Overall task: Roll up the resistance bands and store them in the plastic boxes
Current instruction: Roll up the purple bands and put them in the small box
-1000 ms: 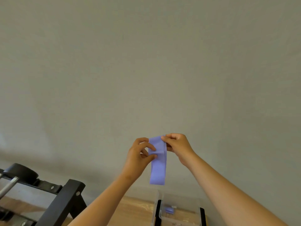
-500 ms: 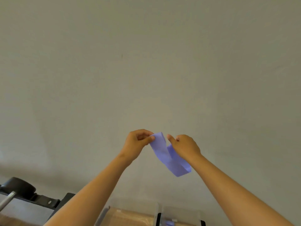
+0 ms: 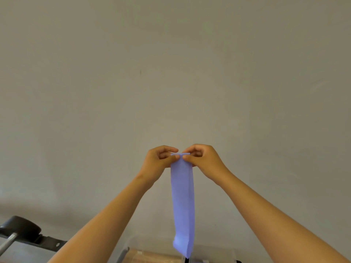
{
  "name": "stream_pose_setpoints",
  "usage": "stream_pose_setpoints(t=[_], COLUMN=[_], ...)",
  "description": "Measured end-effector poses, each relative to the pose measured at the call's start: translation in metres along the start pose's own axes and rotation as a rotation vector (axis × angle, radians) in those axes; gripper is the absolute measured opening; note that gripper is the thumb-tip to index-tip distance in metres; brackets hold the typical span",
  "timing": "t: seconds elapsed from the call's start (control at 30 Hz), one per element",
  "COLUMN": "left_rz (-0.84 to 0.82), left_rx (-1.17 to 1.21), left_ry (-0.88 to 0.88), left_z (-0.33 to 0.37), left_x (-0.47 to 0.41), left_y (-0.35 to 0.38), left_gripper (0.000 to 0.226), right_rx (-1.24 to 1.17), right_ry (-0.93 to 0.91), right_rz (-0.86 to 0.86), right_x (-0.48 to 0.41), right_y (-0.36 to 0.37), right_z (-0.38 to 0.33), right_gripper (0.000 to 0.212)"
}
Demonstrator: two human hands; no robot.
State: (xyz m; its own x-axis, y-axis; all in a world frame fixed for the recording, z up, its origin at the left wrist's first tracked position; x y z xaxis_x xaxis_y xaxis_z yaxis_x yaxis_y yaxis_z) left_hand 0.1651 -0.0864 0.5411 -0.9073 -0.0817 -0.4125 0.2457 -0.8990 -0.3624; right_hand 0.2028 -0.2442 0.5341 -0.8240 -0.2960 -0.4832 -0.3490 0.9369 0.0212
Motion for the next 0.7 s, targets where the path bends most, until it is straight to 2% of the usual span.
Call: stream_pose_setpoints(t=[0.3,0.4,0.5,0.7], left_rz=[-0.008,0.007,0.026,0.011], left_rx=[0.018,0.011,0.01,0.046], left_ry=[0.028,0.035,0.031,-0.009], left_z=[0.007,0.01,0.01,0.008], left_x=[0.002,0.0,-0.001,-0.002], left_y=[-0.011,-0.014,-0.016,-0.019], left_gripper=[0.01,0.007,0.005,0.014], right_rx=[-0.012,-0.043,-0.008,0.003], right_ry=[0.01,0.019,0.024,-0.011], right_rz=[-0.011,-0.017,-0.023,0.0], right_x=[-0.005,-0.006,-0.007,-0.008], right_y=[0.009,0.011,0.012,0.012], right_z=[-0.01,-0.011,-0.013,-0.019], right_gripper=[0.011,0.003,0.014,0.01])
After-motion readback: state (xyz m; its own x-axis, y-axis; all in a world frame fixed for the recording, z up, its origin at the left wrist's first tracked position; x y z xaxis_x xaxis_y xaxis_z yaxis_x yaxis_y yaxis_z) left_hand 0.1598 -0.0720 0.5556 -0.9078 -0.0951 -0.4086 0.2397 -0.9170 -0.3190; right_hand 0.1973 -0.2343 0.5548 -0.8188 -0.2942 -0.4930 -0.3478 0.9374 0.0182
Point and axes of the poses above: each hand's wrist, its own x-axis away from the middle knuckle, its own y-axis out of the palm, z = x × y, the point moved 5 cm from there along -x, towards the middle knuckle, and after that the axes turned 13 degrees about -x, right-handed, at the moved point
